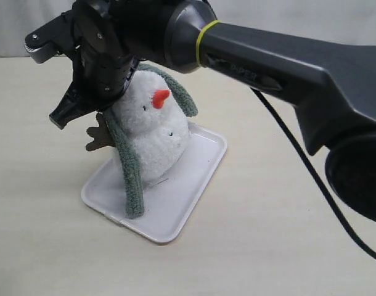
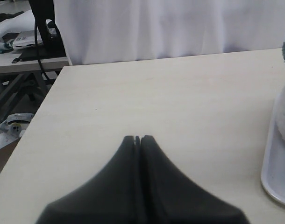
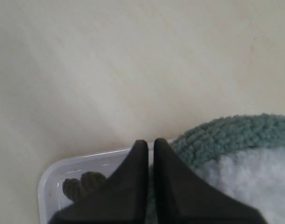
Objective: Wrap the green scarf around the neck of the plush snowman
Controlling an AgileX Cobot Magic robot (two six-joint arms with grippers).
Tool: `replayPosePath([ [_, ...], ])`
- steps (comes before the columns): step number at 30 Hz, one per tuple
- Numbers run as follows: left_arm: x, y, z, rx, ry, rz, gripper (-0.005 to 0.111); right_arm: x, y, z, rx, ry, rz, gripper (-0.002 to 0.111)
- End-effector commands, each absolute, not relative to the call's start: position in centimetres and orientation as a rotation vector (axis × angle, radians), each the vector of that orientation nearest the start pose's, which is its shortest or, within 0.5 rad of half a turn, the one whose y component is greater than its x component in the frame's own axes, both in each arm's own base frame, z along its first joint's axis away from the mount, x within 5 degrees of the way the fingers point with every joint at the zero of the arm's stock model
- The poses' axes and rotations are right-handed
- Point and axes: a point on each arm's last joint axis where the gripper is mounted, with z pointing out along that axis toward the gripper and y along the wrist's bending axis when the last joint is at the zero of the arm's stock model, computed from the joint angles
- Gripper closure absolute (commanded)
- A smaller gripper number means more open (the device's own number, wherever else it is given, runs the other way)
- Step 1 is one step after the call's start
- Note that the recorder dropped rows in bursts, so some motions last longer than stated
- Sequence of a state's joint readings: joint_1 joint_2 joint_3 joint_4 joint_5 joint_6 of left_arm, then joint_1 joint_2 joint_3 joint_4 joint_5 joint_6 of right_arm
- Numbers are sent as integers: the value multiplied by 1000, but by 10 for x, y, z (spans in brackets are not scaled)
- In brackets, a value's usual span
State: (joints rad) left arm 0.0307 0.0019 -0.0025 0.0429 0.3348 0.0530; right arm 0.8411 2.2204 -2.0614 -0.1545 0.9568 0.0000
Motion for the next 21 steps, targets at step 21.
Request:
replayPosePath([
  [21, 54, 2, 184, 50, 1808, 92, 107, 406, 193, 258, -853, 2445, 270, 58],
])
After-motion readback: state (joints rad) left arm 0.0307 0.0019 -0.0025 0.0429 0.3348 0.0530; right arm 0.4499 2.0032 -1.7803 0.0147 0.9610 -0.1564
